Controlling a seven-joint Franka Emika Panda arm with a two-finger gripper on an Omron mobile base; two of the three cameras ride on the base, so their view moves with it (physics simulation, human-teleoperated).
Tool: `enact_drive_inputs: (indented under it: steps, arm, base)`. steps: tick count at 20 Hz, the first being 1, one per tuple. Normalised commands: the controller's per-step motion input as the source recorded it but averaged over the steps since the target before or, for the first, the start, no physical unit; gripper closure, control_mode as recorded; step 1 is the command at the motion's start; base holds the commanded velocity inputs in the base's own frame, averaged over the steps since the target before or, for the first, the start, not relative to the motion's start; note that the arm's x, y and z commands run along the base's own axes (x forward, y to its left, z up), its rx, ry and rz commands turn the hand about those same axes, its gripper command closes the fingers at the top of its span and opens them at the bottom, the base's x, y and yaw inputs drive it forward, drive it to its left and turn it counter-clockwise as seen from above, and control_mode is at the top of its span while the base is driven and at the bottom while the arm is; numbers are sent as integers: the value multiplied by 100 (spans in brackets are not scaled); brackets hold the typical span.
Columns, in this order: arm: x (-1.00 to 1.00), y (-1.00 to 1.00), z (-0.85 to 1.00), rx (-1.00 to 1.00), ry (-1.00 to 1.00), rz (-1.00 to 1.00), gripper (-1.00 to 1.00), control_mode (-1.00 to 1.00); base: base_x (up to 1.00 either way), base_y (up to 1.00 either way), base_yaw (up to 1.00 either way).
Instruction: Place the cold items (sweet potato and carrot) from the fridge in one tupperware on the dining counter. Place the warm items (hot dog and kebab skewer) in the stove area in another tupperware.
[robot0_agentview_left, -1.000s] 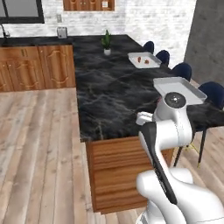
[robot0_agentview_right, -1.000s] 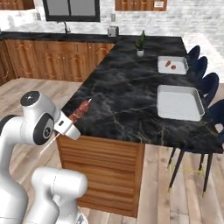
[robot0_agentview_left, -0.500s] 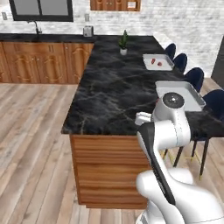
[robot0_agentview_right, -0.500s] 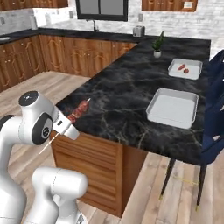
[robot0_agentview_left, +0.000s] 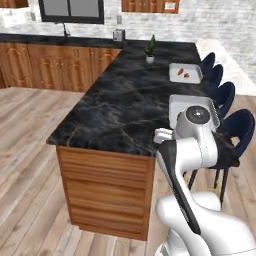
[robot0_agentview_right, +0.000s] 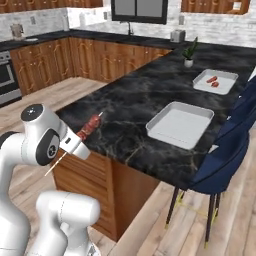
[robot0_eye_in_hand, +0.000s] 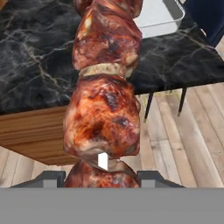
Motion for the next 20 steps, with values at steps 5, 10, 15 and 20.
enact_drive_inputs:
  steps: [5,10,15,20]
  arm:
    - [0,0,0,0,0,0,100,100]
    - [0,0,0,0,0,0,100,100]
    - [0,0,0,0,0,0,100,100]
    - [0,0,0,0,0,0,100,100]
  base:
    - [9,-88,31]
    - [3,-90,31]
    - [2,-84,30]
    - [4,-90,30]
